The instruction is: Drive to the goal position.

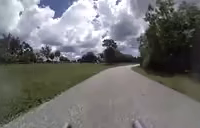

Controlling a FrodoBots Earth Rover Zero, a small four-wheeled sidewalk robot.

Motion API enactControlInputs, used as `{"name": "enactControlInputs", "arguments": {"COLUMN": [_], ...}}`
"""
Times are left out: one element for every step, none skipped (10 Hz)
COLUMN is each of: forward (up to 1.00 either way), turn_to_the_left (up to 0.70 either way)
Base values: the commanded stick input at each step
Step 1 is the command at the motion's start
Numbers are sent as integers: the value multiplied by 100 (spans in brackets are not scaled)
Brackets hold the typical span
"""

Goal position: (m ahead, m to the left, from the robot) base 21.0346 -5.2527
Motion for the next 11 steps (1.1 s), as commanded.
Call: {"name": "enactControlInputs", "arguments": {"forward": [70,70,70,70,70,70,70,70,70,70,70], "turn_to_the_left": [-34,-31,-6,1,1,1,1,1,1,1,1]}}
